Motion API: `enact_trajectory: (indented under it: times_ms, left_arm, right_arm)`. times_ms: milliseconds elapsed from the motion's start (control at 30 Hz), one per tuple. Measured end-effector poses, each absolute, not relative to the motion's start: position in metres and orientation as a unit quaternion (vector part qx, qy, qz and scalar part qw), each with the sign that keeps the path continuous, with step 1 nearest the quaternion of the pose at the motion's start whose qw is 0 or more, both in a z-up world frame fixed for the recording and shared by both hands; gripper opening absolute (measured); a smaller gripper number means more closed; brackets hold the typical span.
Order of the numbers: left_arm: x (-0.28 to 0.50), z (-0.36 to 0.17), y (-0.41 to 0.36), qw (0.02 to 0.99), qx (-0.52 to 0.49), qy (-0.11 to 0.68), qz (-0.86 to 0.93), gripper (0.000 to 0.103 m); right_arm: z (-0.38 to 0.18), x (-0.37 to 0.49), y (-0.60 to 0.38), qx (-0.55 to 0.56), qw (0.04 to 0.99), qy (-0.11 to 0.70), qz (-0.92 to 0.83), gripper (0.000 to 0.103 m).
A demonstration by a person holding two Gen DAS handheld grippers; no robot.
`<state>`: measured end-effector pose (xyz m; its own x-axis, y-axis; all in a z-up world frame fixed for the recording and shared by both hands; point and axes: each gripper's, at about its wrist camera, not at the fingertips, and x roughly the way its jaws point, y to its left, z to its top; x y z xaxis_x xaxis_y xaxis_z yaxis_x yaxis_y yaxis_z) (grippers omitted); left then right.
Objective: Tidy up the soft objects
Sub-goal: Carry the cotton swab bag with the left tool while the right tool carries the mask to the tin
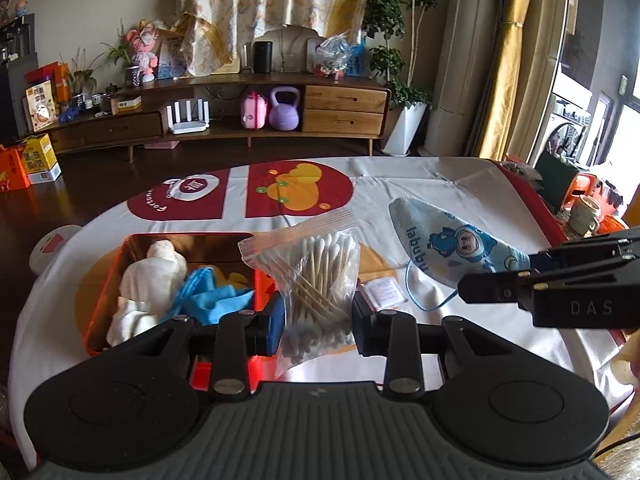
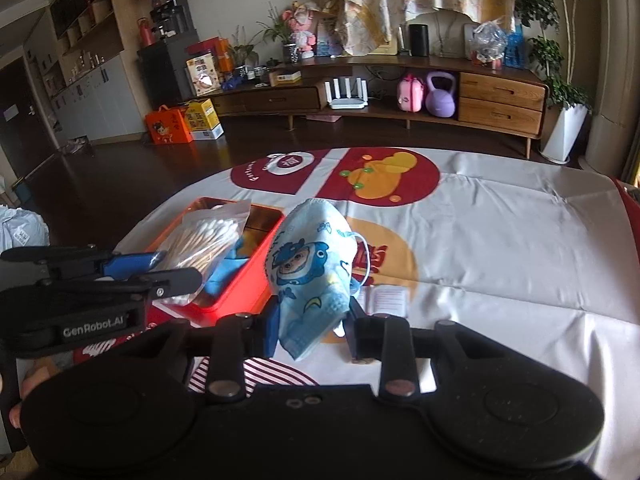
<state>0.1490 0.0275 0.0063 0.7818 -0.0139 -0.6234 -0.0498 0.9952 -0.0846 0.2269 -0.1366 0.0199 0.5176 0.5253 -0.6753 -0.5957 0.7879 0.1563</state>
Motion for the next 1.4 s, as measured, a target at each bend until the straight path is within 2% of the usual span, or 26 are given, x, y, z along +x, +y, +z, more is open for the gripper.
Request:
enact_trajectory:
  times_ms: [500, 967, 1400]
  left_arm:
    - [0.159, 0.021, 0.118, 0.938, -0.074, 0.332, 0.070, 0.033]
    - [0.182, -0.020, 0.172, 0.917, -0.098, 0.371, 0.106, 0.033]
    - [0.208, -0.055, 0.178, 0.909, -0.080, 0.394, 0.112, 0.033]
  right_arm:
    - [0.019, 0.224, -0.061, -0.067, 0.858, 0.369, 0.352, 0.032]
    - [-0.007, 0.252, 0.004, -0.084, 0.849, 0.388, 0.349, 0.032]
    - [-0.044, 0.290, 0.044, -0.116, 0.841, 0.415, 0.328, 0.033]
